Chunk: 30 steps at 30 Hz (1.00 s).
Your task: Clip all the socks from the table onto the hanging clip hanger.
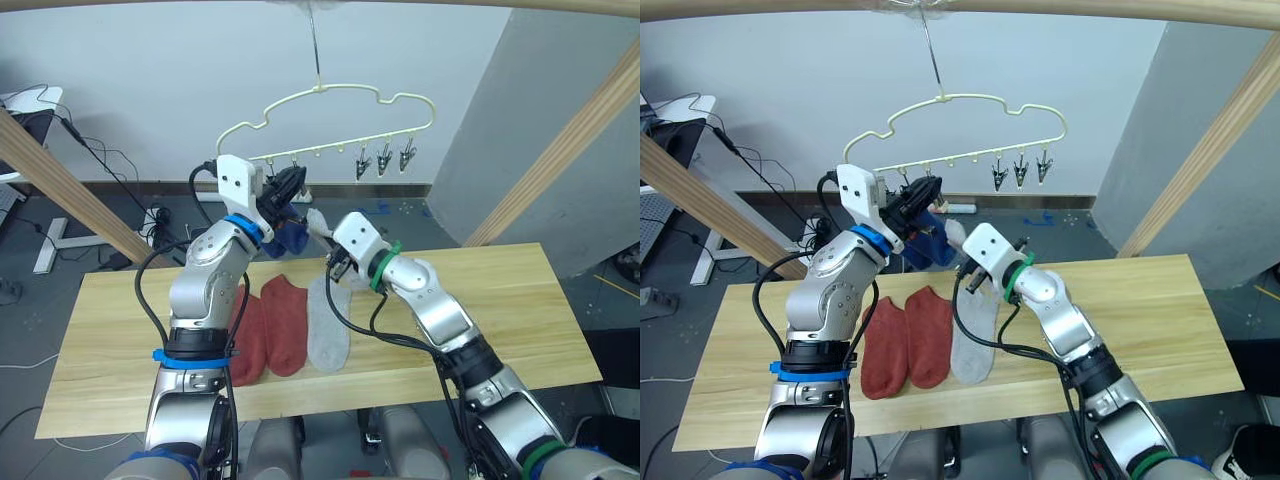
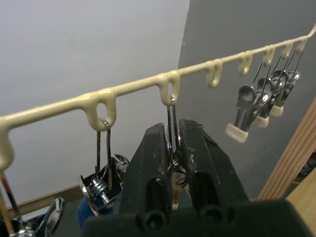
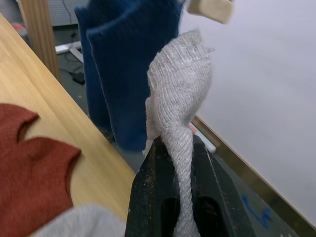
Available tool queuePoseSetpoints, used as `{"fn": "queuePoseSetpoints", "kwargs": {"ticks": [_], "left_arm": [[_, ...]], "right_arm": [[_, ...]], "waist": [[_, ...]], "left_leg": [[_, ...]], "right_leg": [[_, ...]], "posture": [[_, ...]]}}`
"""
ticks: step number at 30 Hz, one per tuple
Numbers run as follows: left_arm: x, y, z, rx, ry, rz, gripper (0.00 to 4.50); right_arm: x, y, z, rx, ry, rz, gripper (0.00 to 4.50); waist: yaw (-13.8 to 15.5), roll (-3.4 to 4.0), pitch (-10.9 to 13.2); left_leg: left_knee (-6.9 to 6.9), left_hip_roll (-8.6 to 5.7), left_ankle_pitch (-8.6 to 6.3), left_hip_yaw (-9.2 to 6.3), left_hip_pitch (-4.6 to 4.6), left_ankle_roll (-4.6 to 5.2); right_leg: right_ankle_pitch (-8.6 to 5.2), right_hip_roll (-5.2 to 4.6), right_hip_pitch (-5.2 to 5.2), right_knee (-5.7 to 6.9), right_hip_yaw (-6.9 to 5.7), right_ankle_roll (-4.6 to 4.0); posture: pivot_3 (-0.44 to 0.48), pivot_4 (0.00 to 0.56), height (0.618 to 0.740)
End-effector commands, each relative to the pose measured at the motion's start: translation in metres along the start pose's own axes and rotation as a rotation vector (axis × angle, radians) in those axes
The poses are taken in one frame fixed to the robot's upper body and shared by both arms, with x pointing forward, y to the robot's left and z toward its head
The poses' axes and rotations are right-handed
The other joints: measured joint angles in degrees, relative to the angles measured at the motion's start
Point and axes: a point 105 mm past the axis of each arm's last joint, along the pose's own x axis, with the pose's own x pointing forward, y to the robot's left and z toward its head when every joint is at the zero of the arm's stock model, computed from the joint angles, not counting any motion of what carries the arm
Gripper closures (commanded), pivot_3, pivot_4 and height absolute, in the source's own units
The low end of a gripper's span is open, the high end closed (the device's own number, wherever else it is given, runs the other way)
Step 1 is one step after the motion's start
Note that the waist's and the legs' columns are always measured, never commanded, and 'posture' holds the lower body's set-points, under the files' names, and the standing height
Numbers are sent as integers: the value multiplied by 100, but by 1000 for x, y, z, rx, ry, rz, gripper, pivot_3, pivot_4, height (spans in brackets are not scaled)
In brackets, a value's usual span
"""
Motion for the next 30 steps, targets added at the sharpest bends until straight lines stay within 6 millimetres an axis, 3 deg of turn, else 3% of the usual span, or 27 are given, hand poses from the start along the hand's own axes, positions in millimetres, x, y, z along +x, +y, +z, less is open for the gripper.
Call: {"fn": "queuePoseSetpoints", "kwargs": {"ticks": [1,10,30], "left_arm": [[0,-6,20,15,-60,-31,4428],[-2,-6,16,8,-47,-33,4428],[-3,-4,15,6,-41,-20,4428]], "right_arm": [[9,4,14,-15,-57,21,4500],[18,-5,29,9,-117,-34,4500],[18,-15,31,62,-138,-100,4500]], "waist": [[23,0,0],[76,0,0],[89,0,0]], "left_leg": [[0,0,0,1,-1,0],[3,1,0,-1,1,0],[3,2,0,-1,1,0]], "right_leg": [[0,-1,0,-3,0,0],[1,-1,-2,7,-1,-1],[1,-1,-2,9,-1,-2]], "posture": [[-125,251,740],[-128,249,740],[-124,250,740]]}}
